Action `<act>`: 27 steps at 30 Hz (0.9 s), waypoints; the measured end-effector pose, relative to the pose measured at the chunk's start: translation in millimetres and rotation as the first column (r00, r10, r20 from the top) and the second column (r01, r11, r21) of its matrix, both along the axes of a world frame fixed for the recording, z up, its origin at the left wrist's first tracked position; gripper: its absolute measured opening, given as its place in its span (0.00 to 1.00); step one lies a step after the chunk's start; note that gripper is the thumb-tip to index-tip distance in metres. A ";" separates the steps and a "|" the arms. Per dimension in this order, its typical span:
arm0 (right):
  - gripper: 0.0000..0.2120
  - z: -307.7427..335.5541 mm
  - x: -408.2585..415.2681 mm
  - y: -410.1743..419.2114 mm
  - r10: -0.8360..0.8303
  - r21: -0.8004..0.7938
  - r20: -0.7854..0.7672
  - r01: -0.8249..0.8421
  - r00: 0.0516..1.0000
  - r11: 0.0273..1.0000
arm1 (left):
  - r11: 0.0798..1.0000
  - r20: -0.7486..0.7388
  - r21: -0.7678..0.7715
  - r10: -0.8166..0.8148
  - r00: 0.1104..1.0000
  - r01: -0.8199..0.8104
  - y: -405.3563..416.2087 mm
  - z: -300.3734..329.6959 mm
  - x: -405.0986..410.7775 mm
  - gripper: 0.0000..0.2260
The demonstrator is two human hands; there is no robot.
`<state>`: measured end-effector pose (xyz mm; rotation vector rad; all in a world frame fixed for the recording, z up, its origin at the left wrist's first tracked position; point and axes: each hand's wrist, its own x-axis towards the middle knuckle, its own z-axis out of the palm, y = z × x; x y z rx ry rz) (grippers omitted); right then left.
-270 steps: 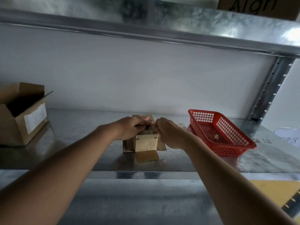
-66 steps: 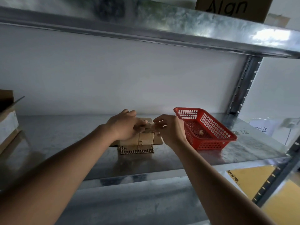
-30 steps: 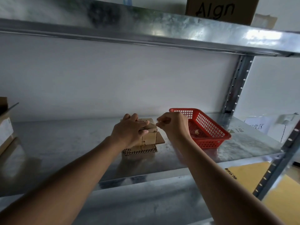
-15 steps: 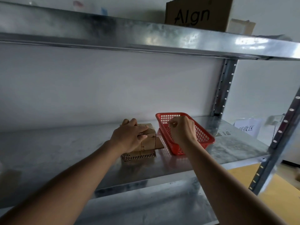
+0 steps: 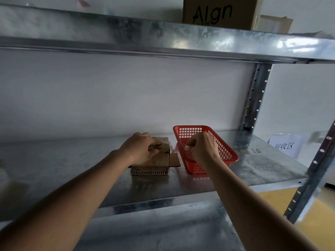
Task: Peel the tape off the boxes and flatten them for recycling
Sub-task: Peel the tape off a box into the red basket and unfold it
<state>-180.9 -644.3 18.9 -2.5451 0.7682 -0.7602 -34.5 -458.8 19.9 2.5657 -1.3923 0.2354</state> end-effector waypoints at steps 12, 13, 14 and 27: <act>0.04 -1.4 -2.9 -6.6 0.011 0.013 -0.024 -0.011 1.000 1.000 | 1.000 -0.018 -0.027 0.009 1.000 -0.009 0.2 -6.8 2.6 0.20; 0.03 -2.2 -3.4 -7.4 0.003 0.020 -0.030 -0.002 1.000 1.000 | 1.000 -0.017 -0.028 0.008 1.000 -0.009 0.0 -6.5 2.4 0.20; 0.03 -2.9 -3.9 -7.8 -0.009 0.025 -0.030 0.009 1.000 1.000 | 1.000 -0.016 -0.028 0.009 1.000 -0.009 0.0 -6.2 2.0 0.20; 0.03 -2.9 -8.6 -9.4 -0.027 0.011 0.070 0.026 0.997 1.000 | 1.000 -0.022 -0.025 0.017 1.000 -0.017 -0.6 -7.3 2.1 0.20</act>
